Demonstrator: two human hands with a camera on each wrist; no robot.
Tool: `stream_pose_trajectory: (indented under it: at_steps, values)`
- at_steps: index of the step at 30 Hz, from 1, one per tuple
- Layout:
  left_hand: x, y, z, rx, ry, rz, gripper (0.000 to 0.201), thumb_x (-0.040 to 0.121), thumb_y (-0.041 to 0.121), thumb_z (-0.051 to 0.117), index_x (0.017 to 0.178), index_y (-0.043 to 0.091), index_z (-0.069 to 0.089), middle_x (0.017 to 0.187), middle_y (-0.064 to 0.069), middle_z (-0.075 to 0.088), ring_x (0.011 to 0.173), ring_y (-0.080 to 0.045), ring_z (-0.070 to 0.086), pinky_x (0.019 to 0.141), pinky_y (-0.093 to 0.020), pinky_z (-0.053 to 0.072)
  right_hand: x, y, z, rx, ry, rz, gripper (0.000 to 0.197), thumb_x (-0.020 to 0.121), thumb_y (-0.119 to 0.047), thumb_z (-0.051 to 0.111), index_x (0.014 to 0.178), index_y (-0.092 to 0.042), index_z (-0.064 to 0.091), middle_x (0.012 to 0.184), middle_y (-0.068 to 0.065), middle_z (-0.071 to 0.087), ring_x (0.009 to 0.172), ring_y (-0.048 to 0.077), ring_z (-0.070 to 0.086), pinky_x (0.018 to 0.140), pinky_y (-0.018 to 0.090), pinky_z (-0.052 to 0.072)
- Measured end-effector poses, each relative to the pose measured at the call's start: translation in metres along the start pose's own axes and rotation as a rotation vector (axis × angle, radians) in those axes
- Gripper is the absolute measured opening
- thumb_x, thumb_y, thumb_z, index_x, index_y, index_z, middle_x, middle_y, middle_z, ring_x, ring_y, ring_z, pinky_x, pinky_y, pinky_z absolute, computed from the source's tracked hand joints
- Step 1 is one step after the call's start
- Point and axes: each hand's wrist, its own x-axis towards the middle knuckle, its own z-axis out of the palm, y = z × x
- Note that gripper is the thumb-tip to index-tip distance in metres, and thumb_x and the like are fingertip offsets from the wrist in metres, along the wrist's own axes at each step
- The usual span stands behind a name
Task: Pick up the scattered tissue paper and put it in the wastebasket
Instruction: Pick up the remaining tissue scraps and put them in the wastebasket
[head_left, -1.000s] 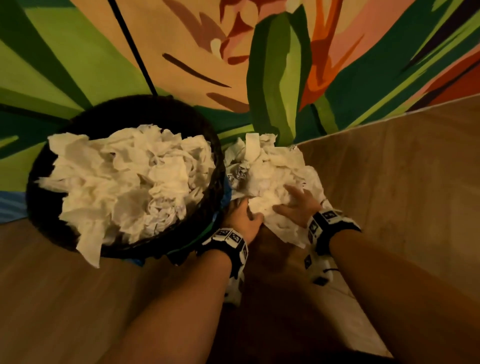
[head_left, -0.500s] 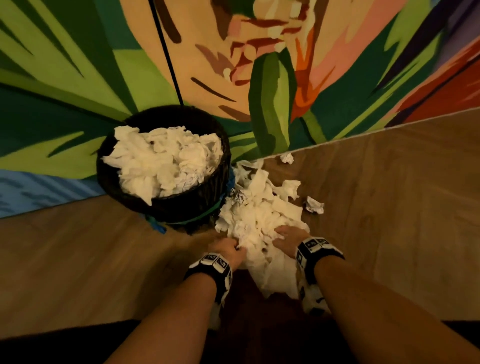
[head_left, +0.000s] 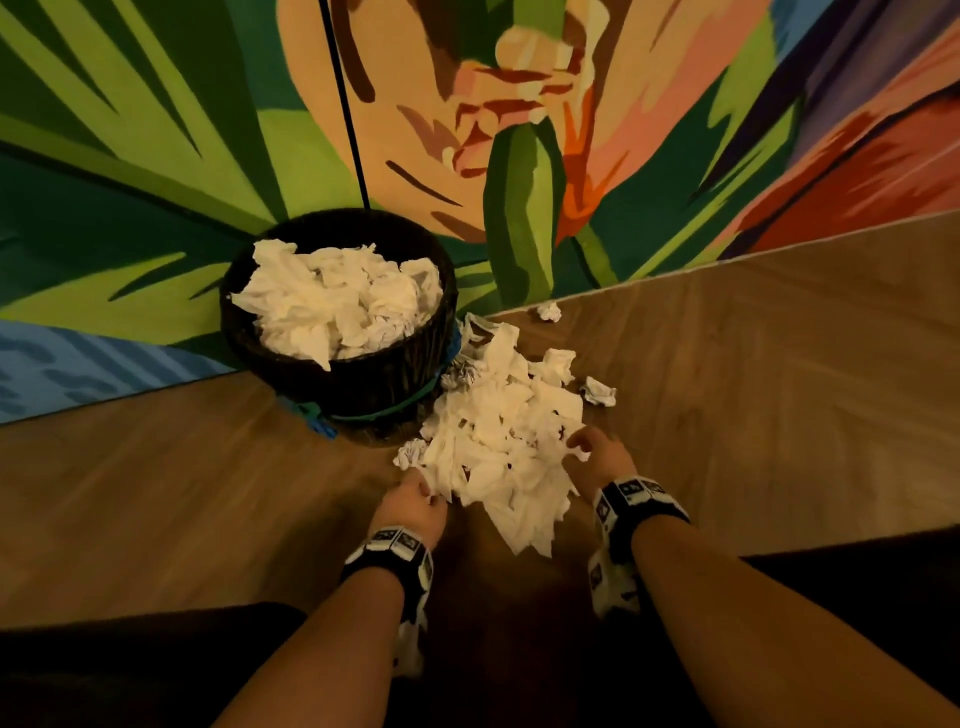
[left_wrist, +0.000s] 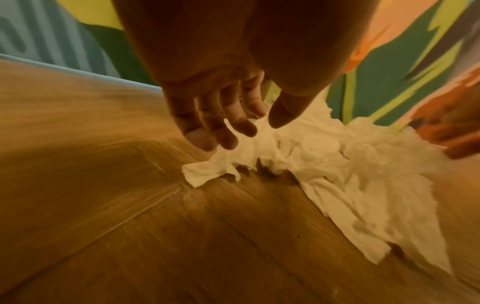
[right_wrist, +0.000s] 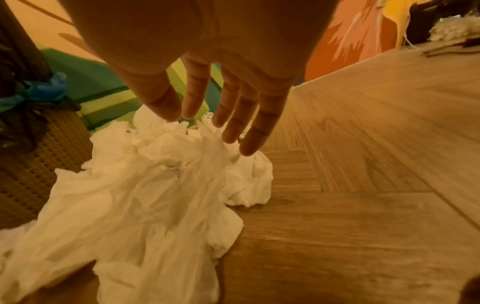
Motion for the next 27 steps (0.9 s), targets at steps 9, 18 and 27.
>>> stream_pose_trajectory:
  at_steps: [9, 18, 27]
  values:
    - [0.005, 0.043, 0.007, -0.04, -0.11, 0.277, 0.071, 0.095, 0.03, 0.053, 0.151, 0.046, 0.013, 0.097, -0.003, 0.067, 0.082, -0.021, 0.065, 0.076, -0.035, 0.055, -0.016, -0.022, 0.014, -0.305, -0.229, -0.149, 0.055, 0.093, -0.032, 0.054, 0.14, -0.049, 0.032, 0.107, -0.001, 0.065, 0.089, 0.017, 0.063, 0.079, 0.035, 0.057]
    - [0.037, 0.049, -0.007, 0.124, -0.148, 0.333, 0.034, 0.095, 0.024, 0.053, 0.126, 0.035, 0.06, 0.12, 0.006, 0.066, 0.11, -0.018, 0.061, 0.093, -0.028, 0.049, -0.013, -0.034, 0.025, -0.381, -0.163, -0.22, 0.036, 0.095, -0.036, 0.052, 0.13, -0.038, 0.057, 0.125, -0.004, 0.064, 0.113, 0.021, 0.06, 0.093, 0.037, 0.052]
    - [0.023, 0.043, -0.016, -0.271, 0.232, 0.207, 0.018, 0.091, 0.023, 0.058, 0.078, 0.013, 0.05, 0.083, -0.003, 0.048, 0.074, -0.02, 0.045, 0.067, -0.03, 0.031, -0.009, -0.039, 0.025, 0.066, -0.026, -0.213, 0.014, 0.096, -0.023, 0.059, 0.103, -0.019, 0.07, 0.104, 0.0, 0.06, 0.091, 0.015, 0.058, 0.078, 0.025, 0.041]
